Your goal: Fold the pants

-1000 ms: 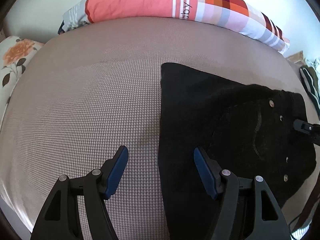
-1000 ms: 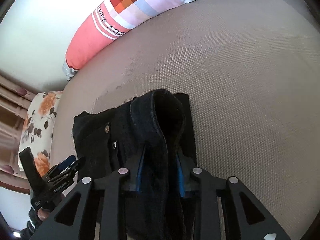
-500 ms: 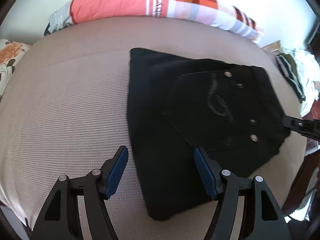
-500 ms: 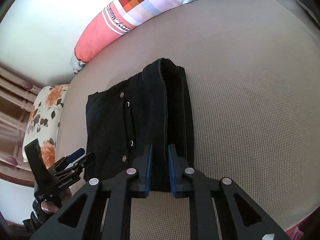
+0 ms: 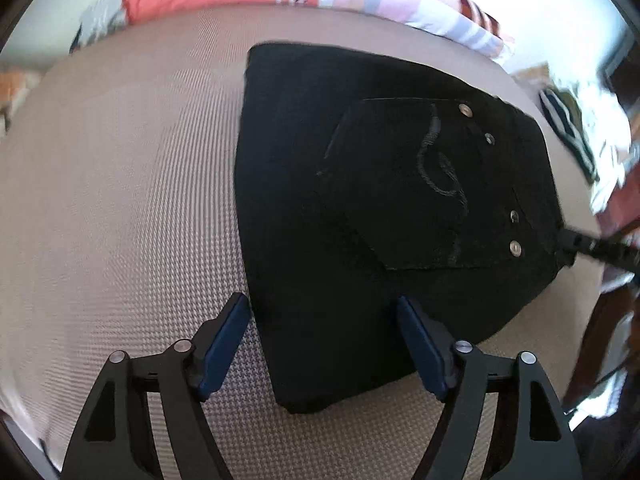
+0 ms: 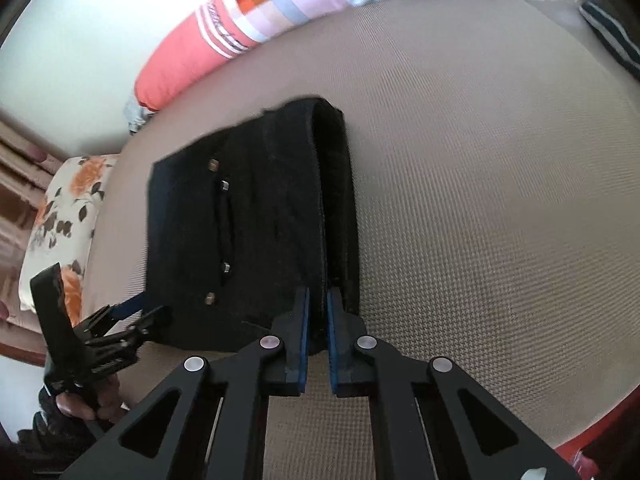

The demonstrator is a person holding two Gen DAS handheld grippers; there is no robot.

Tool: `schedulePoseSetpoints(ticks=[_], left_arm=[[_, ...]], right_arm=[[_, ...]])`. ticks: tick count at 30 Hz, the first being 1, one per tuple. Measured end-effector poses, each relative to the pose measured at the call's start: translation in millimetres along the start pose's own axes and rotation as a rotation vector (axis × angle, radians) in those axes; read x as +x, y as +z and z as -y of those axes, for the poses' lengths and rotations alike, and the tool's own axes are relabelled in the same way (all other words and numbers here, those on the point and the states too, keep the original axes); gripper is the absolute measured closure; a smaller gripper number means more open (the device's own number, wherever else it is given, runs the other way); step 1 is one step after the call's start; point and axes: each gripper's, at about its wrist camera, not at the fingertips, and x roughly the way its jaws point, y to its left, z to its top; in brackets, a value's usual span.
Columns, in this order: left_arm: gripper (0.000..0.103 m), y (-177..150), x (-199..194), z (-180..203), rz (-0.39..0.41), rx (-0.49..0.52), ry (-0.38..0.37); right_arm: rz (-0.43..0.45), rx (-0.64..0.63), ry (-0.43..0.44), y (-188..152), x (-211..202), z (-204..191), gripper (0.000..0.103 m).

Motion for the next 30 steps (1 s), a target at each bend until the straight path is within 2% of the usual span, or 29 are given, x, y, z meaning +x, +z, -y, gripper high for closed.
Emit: schedulePoseSetpoints(ticks=[3, 6, 11, 14, 20, 25, 30], left_arm=[[0.026, 4.9, -5.7, -1.9, 0.005, -0.006, 0.003], [0.026, 13.3, -21.9, -0.4, 0.064, 0.018, 0.002], [0.026, 50.7, -43.6, -11.7, 0.191, -0.014, 0.031], [0.026, 83.3, -39.8, -23.8, 0.229, -0.049, 0.068], [0.027, 117.1, -10.9, -42.3, 0.199, -0.085, 0.175], [0.028, 129.0, 20.5, -44.1, 0.139, -0.081, 0.148], [0.028, 129.7, 33.9, -47.3, 0.121, -0.101, 0.133]], right_arm=[[-0.010, 0.012, 0.014, 3.0, -0.1, 0.7, 0.093], [-0.014, 0.009, 0.008, 8.6, -5.0, -1.7, 0.085], [0.078, -0.031, -0.050, 34.3, -20.7, -9.6, 0.077], [0.126, -0.012, -0.037, 57.1, -21.8, -11.4, 0.075], [0.114, -0.027, -0.073, 78.3, 3.6, -19.7, 0.074], [0.073, -0.024, -0.104, 72.0, 24.6, -12.2, 0.074], [0.040, 0.006, -0.102, 67.5, 33.3, -1.6, 0.071]])
